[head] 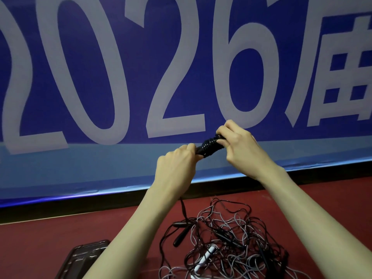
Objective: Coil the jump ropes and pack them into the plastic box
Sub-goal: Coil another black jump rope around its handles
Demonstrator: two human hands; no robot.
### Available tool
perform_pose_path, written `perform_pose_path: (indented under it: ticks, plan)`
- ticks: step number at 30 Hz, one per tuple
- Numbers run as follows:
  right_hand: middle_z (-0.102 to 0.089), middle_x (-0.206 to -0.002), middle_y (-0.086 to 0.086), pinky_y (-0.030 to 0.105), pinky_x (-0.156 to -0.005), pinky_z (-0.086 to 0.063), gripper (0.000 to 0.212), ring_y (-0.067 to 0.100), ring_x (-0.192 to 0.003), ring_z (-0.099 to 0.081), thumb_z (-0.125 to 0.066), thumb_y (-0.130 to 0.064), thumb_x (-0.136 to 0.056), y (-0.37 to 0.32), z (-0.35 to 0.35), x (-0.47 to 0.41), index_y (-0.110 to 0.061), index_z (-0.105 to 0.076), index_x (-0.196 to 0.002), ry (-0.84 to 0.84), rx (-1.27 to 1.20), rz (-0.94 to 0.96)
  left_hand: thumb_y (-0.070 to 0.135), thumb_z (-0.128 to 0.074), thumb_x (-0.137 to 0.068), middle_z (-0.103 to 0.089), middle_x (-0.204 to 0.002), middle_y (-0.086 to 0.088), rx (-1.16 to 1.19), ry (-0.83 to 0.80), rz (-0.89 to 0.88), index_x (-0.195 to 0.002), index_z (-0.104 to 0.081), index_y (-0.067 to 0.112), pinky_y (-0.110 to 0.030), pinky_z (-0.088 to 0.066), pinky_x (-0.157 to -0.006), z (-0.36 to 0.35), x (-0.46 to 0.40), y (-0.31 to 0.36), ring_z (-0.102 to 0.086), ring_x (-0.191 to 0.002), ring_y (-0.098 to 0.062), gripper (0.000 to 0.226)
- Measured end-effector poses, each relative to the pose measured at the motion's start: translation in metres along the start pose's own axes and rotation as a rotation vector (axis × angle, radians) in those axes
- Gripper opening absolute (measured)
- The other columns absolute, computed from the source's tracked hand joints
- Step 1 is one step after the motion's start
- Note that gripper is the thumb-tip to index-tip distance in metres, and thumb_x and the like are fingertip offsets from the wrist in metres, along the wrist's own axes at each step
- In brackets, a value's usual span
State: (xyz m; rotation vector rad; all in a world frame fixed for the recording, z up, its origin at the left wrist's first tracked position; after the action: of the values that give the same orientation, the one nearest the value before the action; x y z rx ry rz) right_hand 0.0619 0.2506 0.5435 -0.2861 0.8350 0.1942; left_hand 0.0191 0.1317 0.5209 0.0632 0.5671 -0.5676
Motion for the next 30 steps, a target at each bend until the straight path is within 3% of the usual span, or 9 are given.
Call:
perform_pose_path:
  ticks: [6, 12, 18, 21, 26, 30]
  plan:
    - [-0.040, -0.096, -0.007, 0.025, -0.063, -0.036, 0.006, 0.019, -0.075, -0.046, -0.046, -0.014, -0.101, 0.002, -0.009, 0.005, -0.014, -0.052, -0.099, -0.244, -0.035, 0.021, 0.043, -0.040, -0.100, -0.046, -0.097, 0.001, 0.072, -0.028, -0.100, -0.106, -0.055, 0.016, -0.033, -0.031, -0.057, -0.014, 0.002, 0.007, -0.045, -0.071, -0.025, 0.031]
    - [-0.048, -0.093, -0.005, 0.028, -0.070, -0.039, 0.010, 0.019, -0.079, -0.048, -0.049, -0.014, -0.100, 0.017, -0.016, 0.013, -0.014, -0.059, -0.097, -0.426, -0.160, -0.037, 0.045, -0.056, -0.091, -0.058, -0.094, 0.004, 0.330, -0.104, -0.156, -0.095, -0.056, 0.015, -0.038, -0.046, -0.069, -0.024, 0.003, 0.012, -0.055, -0.083, -0.026, 0.030]
    - [-0.053, -0.084, -0.005, 0.015, -0.065, -0.036, 0.012, 0.003, -0.067, -0.048, -0.052, -0.008, -0.098, 0.019, 0.000, 0.015, -0.012, -0.063, -0.094, -0.471, -0.343, -0.047, 0.026, -0.063, -0.090, -0.055, -0.070, 0.002, 0.859, -0.206, -0.251, -0.083, -0.060, 0.018, -0.024, -0.033, -0.059, -0.021, 0.009, 0.019, -0.040, -0.062, -0.008, 0.011]
    - [-0.053, -0.079, 0.007, 0.023, -0.061, -0.039, 0.015, 0.009, -0.063, -0.045, -0.050, -0.004, -0.098, 0.018, 0.009, 0.014, -0.010, -0.062, -0.092, -0.434, -0.536, -0.076, 0.016, -0.060, -0.092, -0.051, -0.061, 0.012, 1.053, -0.185, -0.249, -0.079, -0.057, 0.017, -0.016, -0.032, -0.056, -0.010, 0.011, 0.020, -0.039, -0.055, -0.002, 0.013]
    - [-0.051, -0.075, 0.003, 0.022, -0.059, -0.040, 0.017, 0.015, -0.063, -0.043, -0.050, -0.018, -0.096, 0.019, 0.008, 0.013, -0.005, -0.059, -0.092, -0.368, -0.803, -0.106, 0.033, -0.055, -0.083, -0.053, -0.064, 0.007, 1.267, -0.134, -0.203, -0.072, -0.052, 0.022, -0.020, -0.036, -0.055, -0.002, 0.010, 0.019, -0.043, -0.058, -0.010, 0.016]
    - [-0.049, -0.073, 0.000, 0.021, -0.055, -0.036, 0.017, 0.012, -0.063, -0.040, -0.051, -0.022, -0.094, 0.017, -0.005, 0.012, -0.006, -0.055, -0.090, -0.343, -1.057, -0.157, 0.026, -0.055, -0.087, -0.057, -0.062, 0.004, 1.434, -0.097, -0.173, -0.068, -0.050, 0.018, -0.017, -0.039, -0.054, -0.001, 0.011, 0.015, -0.047, -0.054, -0.009, 0.021]
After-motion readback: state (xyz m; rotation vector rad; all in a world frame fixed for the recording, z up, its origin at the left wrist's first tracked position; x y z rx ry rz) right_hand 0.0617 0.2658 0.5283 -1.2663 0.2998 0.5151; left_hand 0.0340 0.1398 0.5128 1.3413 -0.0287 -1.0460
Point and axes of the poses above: each hand's wrist, its own x-axis away from the middle knuckle, its own z-axis out of the back of the hand, y = z × x, the point moved 9 cm from there along -x, towards the middle knuckle
